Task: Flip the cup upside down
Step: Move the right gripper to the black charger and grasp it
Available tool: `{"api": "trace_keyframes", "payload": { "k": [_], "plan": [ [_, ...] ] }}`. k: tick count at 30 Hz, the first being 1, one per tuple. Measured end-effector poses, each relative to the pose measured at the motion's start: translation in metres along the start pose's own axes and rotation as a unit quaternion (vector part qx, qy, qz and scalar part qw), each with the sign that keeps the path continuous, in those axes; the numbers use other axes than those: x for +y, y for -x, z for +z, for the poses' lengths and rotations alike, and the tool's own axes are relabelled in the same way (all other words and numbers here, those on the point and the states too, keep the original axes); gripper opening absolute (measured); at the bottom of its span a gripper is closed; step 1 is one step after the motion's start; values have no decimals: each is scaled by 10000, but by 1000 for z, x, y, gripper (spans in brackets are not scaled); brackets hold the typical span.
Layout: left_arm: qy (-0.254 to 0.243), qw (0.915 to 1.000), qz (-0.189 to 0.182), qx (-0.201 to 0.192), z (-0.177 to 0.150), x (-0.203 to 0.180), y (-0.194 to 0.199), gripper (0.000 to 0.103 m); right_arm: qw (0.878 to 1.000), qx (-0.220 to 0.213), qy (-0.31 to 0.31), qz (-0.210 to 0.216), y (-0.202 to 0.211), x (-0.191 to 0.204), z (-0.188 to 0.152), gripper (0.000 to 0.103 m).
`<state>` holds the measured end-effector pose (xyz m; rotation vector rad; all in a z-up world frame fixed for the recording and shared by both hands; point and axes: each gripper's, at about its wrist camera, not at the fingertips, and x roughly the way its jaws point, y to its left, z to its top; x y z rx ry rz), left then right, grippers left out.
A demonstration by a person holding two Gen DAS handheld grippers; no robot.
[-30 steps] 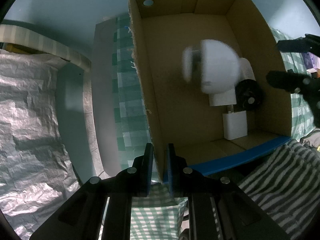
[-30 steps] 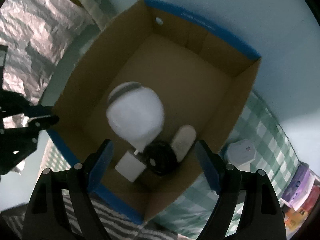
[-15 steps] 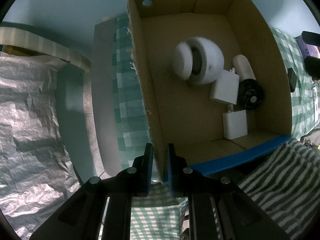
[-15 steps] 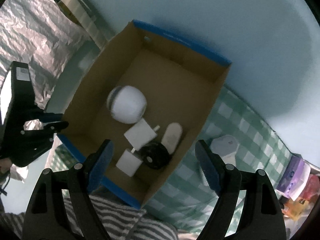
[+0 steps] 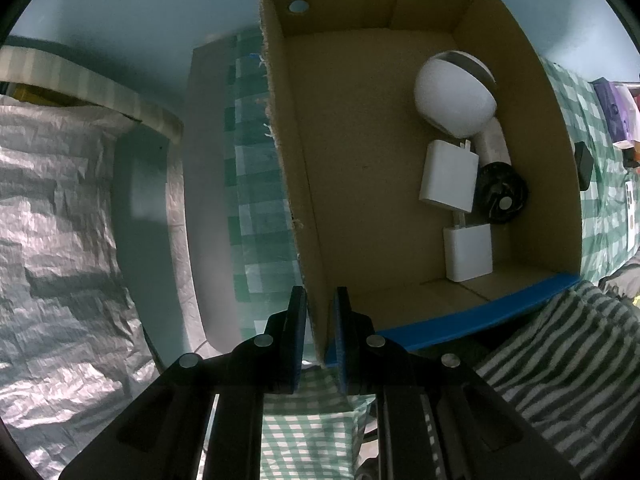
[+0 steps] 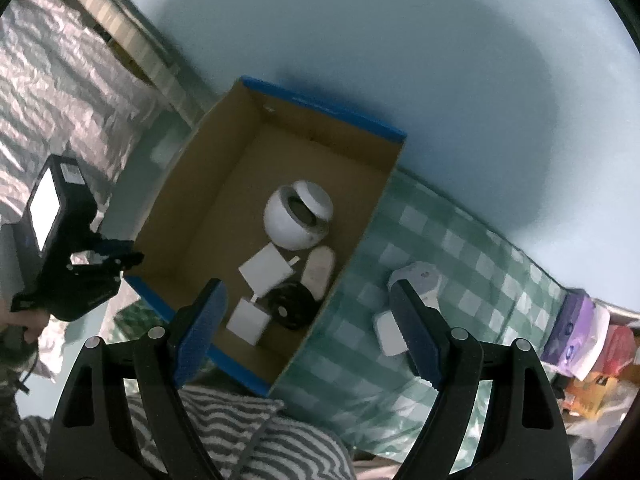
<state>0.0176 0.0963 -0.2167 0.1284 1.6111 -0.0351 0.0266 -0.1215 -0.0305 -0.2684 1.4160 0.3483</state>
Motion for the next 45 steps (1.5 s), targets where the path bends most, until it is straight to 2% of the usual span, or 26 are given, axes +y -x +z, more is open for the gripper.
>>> {"api": "trace_keyframes", "payload": {
  "k": [7,15,21,23,32,35,37,40,43,45],
  "plan": [
    [7,10000,-5,-2,0,1,0,12,9978,196,-630,-62,-12,-47,-18,82],
    [6,10000,-4,1,0,1,1,12,9851,552,-1590,-351,-44,-123,-43,82],
    [4,10000,3,3,-1,1,1,12,9655,786,-2461,-316,-77,-176,-65,82],
    [18,10000,-1,5,-1,1,1,12,9567,854,-2778,-141,-90,-188,-74,82],
    [26,10000,8,8,-1,1,1,12,9269,1036,-3595,297,-130,-212,-99,82],
    [28,10000,10,13,-1,1,1,12,9265,1131,-3583,213,-138,-213,-102,76],
    [28,10000,12,20,-1,2,2,12,9256,1191,-3584,235,-143,-212,-105,66],
    [16,10000,18,26,-1,2,2,12,9286,1209,-3495,308,-148,-210,-106,59],
    [12,10000,26,30,-1,2,2,12,9360,1243,-3281,275,-150,-205,-103,54],
    [10,10000,26,27,-1,1,2,12,9467,1331,-2932,122,-154,-195,-97,50]
  ]
}}
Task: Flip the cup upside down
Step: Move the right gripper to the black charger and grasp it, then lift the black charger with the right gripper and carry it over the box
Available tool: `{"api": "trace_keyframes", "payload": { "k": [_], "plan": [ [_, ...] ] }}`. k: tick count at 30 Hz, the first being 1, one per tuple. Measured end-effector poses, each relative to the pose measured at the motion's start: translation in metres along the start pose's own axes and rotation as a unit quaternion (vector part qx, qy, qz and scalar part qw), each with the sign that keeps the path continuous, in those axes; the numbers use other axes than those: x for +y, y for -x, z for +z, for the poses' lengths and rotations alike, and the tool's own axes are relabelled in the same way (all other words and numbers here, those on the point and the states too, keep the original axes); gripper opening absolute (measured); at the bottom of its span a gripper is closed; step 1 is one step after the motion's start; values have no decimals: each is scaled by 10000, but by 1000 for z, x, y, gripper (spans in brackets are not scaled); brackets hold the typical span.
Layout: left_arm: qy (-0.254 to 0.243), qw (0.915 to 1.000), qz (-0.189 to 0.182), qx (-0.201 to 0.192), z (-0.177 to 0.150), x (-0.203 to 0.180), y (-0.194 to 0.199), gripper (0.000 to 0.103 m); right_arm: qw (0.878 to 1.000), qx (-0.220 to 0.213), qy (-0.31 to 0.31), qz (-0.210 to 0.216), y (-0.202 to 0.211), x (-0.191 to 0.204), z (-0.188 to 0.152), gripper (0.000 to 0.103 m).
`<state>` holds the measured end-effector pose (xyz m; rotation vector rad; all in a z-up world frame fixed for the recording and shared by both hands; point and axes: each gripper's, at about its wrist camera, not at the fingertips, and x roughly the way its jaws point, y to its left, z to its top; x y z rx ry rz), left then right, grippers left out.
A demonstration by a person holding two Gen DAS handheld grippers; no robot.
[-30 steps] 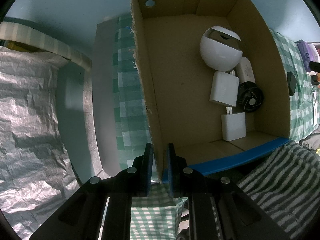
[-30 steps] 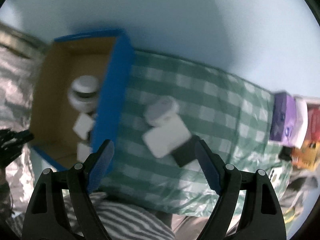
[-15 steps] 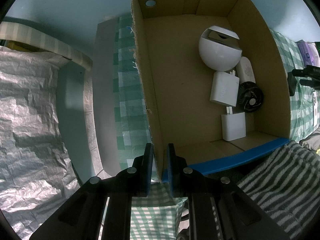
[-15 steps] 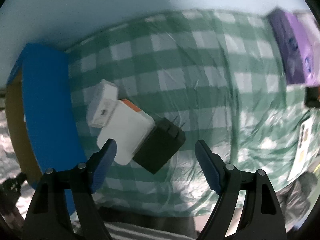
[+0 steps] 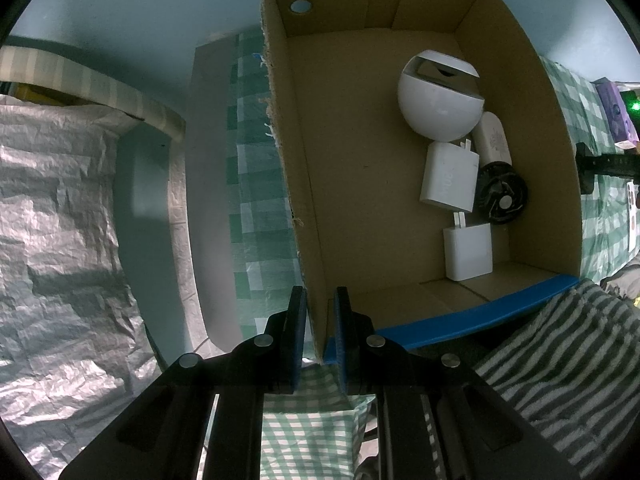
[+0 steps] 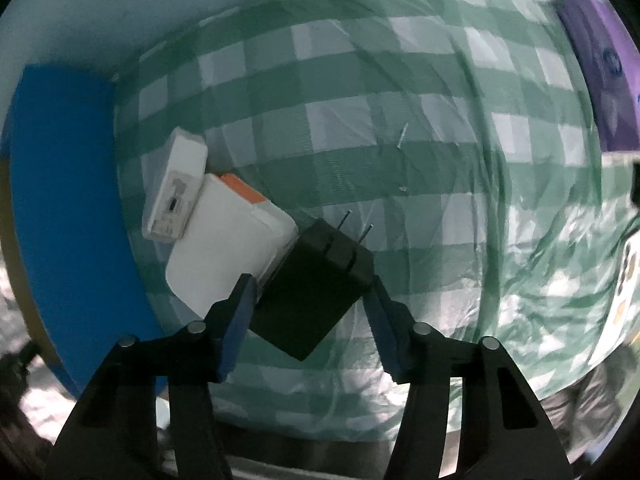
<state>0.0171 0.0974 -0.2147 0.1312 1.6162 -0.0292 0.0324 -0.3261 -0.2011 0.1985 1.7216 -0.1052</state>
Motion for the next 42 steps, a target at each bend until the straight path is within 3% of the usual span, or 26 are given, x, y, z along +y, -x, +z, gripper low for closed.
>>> {"api": "trace_keyframes", "payload": {
  "k": [4,7,17,24,42],
  "plan": [
    [0,10000,1,-1,0,0,0,12,9929,62,947,-711,-6,24,-6,43],
    [2,10000,2,-2,0,0,0,12,9857,107,1272,-1099,-11,32,-7,39],
    [-3,10000,3,-1,-1,0,0,13,9938,19,786,-784,-34,21,12,39],
    [-20,10000,-9,3,0,0,0,14,9936,-107,823,-763,-40,5,-4,37],
    [-41,10000,12,-7,1,-1,0,14,9902,-361,1199,-619,34,29,-37,37]
  ]
}}
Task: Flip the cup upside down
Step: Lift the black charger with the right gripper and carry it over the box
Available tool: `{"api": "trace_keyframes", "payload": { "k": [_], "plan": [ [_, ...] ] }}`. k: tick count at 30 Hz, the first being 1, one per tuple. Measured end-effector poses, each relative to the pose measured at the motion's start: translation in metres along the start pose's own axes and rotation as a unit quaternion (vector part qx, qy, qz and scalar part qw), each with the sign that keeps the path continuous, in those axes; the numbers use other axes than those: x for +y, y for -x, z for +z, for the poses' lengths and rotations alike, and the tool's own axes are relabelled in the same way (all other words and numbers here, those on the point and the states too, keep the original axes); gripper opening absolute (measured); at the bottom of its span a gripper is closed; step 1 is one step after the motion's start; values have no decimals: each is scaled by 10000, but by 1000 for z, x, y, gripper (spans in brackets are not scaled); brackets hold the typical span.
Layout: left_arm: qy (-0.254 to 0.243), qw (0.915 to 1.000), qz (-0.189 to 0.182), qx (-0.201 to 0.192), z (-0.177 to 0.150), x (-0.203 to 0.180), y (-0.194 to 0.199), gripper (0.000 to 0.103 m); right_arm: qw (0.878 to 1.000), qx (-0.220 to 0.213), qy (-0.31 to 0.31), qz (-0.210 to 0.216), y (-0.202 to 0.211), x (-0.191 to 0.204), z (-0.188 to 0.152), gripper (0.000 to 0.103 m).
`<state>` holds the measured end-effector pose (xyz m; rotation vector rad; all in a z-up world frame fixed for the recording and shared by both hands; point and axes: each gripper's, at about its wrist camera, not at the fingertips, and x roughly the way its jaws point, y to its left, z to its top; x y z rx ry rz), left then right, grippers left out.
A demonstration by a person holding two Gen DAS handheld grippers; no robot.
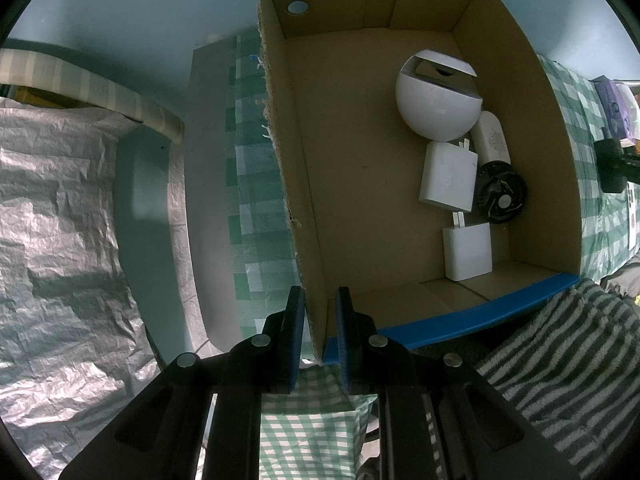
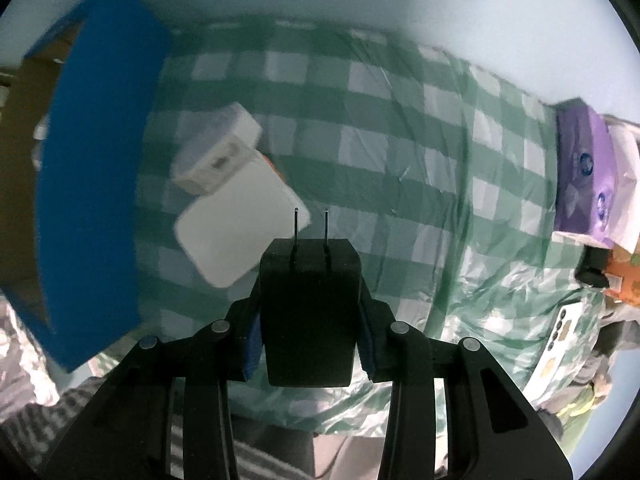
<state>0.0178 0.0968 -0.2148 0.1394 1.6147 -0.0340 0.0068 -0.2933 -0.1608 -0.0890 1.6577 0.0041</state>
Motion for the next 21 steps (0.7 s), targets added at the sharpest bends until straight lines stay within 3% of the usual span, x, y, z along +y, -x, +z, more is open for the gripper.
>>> {"api": "trace_keyframes", "payload": {
  "k": [14,21],
  "plan": [
    [2,10000,0,-13,-1,0,0,14,9954,-488,781,248,94,67,30,37],
    [18,10000,-5,-29,1,0,-1,14,9884,-632,1315,422,98,119,39,37]
  ]
}}
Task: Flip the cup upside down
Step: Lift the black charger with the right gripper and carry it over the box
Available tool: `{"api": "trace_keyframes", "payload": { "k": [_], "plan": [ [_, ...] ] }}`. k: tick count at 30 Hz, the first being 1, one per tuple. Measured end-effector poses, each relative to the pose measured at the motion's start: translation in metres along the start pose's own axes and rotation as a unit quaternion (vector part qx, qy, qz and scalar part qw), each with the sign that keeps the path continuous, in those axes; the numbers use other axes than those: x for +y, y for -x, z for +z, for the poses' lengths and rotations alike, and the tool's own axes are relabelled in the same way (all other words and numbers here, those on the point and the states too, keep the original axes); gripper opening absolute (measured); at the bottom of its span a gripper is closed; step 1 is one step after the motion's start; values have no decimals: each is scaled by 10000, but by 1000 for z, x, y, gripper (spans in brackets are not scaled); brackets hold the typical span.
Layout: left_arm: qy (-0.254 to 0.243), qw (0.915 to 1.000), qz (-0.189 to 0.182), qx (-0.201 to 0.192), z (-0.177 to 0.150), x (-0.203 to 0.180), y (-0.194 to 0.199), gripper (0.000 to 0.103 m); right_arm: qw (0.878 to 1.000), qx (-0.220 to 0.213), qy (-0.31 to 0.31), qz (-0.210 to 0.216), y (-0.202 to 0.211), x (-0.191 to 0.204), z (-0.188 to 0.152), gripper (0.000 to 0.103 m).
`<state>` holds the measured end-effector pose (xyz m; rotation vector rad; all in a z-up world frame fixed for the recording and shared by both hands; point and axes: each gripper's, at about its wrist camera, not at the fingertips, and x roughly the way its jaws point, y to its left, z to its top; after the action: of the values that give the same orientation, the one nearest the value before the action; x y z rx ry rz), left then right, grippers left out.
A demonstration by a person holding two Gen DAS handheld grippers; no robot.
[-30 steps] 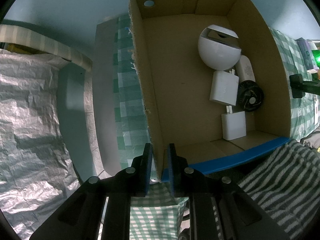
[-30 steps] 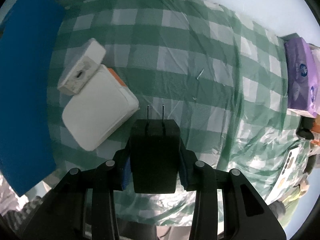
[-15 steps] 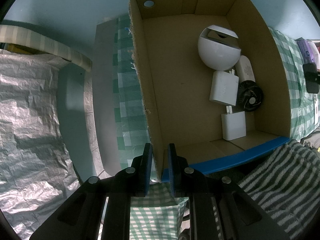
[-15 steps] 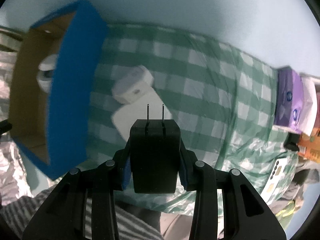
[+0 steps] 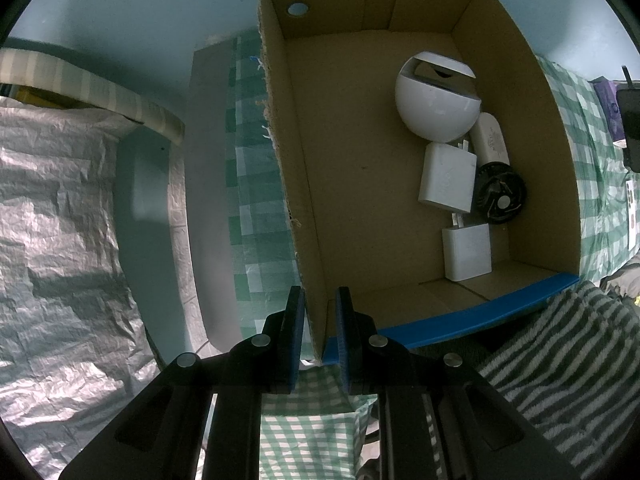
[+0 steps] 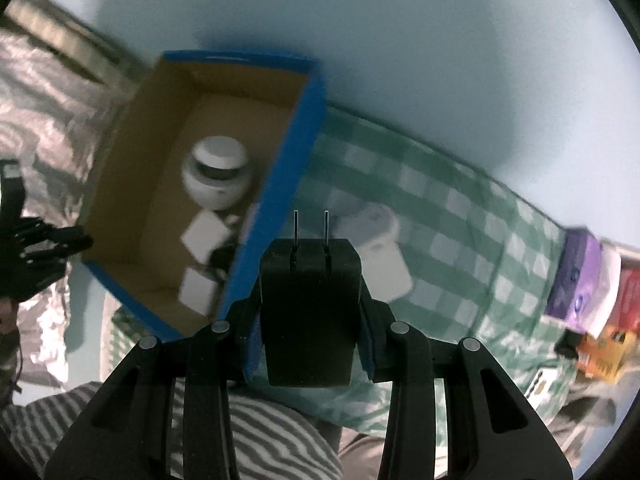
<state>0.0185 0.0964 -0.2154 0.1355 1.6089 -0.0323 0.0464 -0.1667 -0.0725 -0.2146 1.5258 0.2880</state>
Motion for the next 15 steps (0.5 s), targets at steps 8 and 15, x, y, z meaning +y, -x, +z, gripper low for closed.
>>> {"api": "trace_keyframes", "payload": {
  "k": [8,15],
  "plan": [
    [2,10000,-6,-16,-1,-1,1,14,9981,92,588,138,-19,55,19,37],
    [5,10000,3,-28,-1,-1,1,14,9953,261,917,186,-42,82,23,37]
  ]
}}
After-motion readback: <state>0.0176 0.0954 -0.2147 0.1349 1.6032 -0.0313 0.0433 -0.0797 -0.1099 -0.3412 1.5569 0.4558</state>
